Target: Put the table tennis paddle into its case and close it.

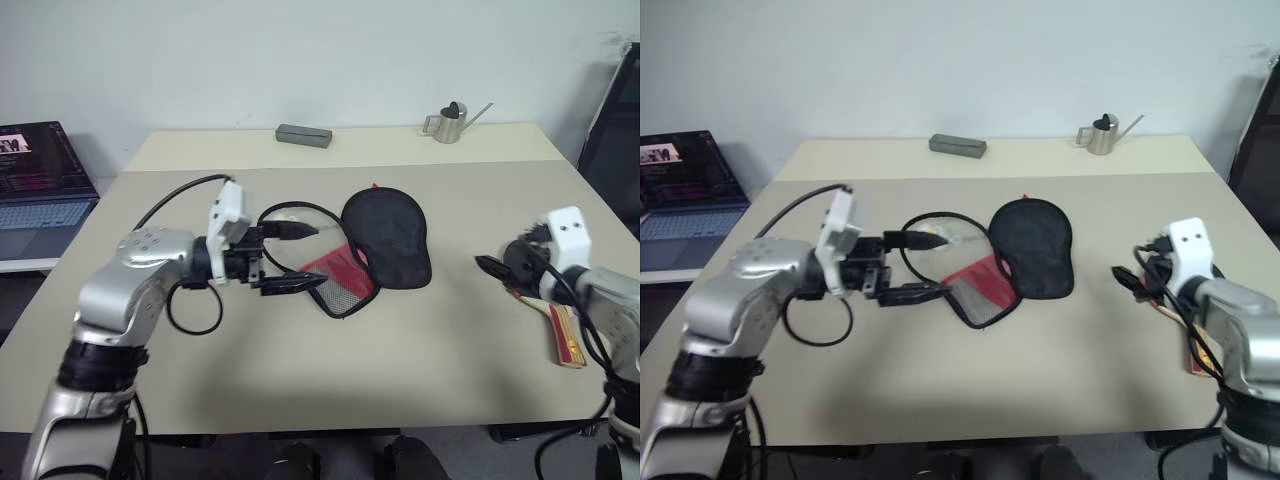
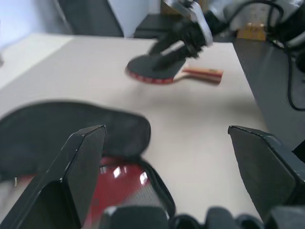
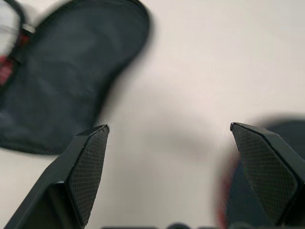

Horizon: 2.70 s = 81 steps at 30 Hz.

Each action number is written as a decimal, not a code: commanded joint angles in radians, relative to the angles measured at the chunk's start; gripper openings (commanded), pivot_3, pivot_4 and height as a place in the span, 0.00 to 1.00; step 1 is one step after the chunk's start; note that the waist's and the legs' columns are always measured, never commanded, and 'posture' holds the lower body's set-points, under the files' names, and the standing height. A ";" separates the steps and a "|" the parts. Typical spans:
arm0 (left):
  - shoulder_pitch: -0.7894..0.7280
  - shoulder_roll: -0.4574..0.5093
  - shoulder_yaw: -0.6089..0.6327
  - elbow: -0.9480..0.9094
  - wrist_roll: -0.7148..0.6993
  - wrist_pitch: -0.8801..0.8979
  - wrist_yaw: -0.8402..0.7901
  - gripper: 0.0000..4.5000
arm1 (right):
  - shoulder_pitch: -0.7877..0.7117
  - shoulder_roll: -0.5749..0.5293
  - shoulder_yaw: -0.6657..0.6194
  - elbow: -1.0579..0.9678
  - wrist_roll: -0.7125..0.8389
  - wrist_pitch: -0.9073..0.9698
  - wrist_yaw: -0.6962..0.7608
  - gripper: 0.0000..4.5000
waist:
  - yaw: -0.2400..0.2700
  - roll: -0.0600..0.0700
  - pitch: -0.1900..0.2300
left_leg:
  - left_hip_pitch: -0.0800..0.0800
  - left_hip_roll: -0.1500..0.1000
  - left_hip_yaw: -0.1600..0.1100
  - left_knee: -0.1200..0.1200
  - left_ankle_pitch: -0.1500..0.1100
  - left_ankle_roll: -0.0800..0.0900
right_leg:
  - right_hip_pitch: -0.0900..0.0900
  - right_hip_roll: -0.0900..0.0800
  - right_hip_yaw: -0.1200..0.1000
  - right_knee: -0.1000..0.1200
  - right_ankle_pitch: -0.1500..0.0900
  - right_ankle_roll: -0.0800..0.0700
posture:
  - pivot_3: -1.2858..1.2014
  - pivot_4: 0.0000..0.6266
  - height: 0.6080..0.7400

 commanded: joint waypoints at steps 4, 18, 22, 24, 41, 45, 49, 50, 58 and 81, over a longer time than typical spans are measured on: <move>-0.133 -0.112 -0.095 0.099 0.082 -0.112 -0.048 1.00 | 0.158 0.032 -0.154 -0.178 -0.015 0.109 -0.103 0.99 | 0.004 -0.001 0.000 | 0.000 0.000 0.000 0.000 0.000 0.000 | 0.000 0.000 -0.001 0.000 0.000 0.000 | 0.52 0.24 1.00; -0.180 -0.200 -0.142 0.165 0.133 -0.177 -0.123 1.00 | 0.293 0.147 -0.169 -0.123 -0.056 0.036 -0.239 0.99 | -0.005 0.000 -0.001 | 0.002 0.000 0.000 0.000 0.001 0.001 | 0.002 0.000 0.001 0.001 0.000 0.000 | 0.52 0.24 1.00; -0.178 -0.201 -0.137 0.163 0.135 -0.176 -0.125 1.00 | 0.297 0.164 -0.139 -0.066 -0.065 -0.025 -0.259 0.99 | -0.005 0.000 -0.001 | 0.002 0.000 0.000 0.000 0.001 0.001 | 0.002 0.001 0.000 0.001 0.000 0.000 | 0.52 0.24 1.00; -0.177 -0.202 -0.136 0.160 0.135 -0.173 -0.125 1.00 | 0.290 0.176 -0.126 -0.036 -0.067 -0.054 -0.270 0.99 | -0.006 -0.001 -0.001 | 0.002 0.000 0.000 0.000 0.001 0.001 | 0.002 0.001 0.001 0.001 0.000 0.000 | 0.52 0.24 1.00; -0.147 -0.179 -0.127 0.131 0.136 -0.164 -0.122 1.00 | 0.317 0.179 0.000 0.024 -0.094 -0.119 -0.297 0.35 | -0.007 -0.008 -0.004 | 0.030 0.001 -0.002 -0.001 0.000 0.001 | 0.032 0.001 0.000 -0.004 -0.003 0.005 | 0.52 0.24 1.00; -0.141 -0.164 -0.119 0.127 0.136 -0.162 -0.115 1.00 | 0.307 0.184 0.009 0.031 -0.094 -0.106 -0.311 0.24 | -0.004 -0.010 -0.003 | 0.030 0.001 -0.002 -0.001 0.000 0.001 | 0.032 0.001 -0.001 -0.004 -0.002 0.005 | 0.52 0.24 1.00; -0.133 -0.138 -0.099 0.136 0.139 -0.164 -0.101 1.00 | 0.276 0.196 0.000 0.038 -0.095 -0.114 -0.333 0.24 | -0.005 -0.012 -0.002 | 0.030 0.001 -0.002 -0.002 0.000 0.001 | 0.032 0.001 0.000 -0.004 -0.002 0.005 | 0.52 0.24 1.00; -0.132 -0.130 -0.092 0.141 0.141 -0.165 -0.096 1.00 | 0.267 0.199 -0.003 0.036 -0.093 -0.114 -0.338 0.24 | -0.005 -0.013 -0.002 | 0.030 0.001 -0.002 -0.002 0.000 0.001 | 0.032 0.001 0.000 -0.005 -0.002 0.005 | 0.52 0.24 1.00; -0.107 -0.045 -0.008 0.190 0.155 -0.186 -0.054 1.00 | 0.153 0.216 0.002 -0.028 -0.079 -0.083 -0.378 0.24 | -0.008 -0.012 0.001 | 0.029 0.001 -0.001 -0.003 0.000 0.001 | 0.030 0.001 0.000 -0.005 -0.003 0.005 | 0.52 0.24 1.00; -0.002 0.049 0.096 0.148 0.141 -0.166 0.036 1.00 | -0.183 0.318 0.265 0.011 -0.063 -0.029 -0.367 0.24 | -0.015 -0.009 0.006 | 0.013 0.000 -0.004 -0.004 0.000 0.000 | 0.014 0.000 -0.002 -0.005 -0.002 0.002 | 0.52 0.24 1.00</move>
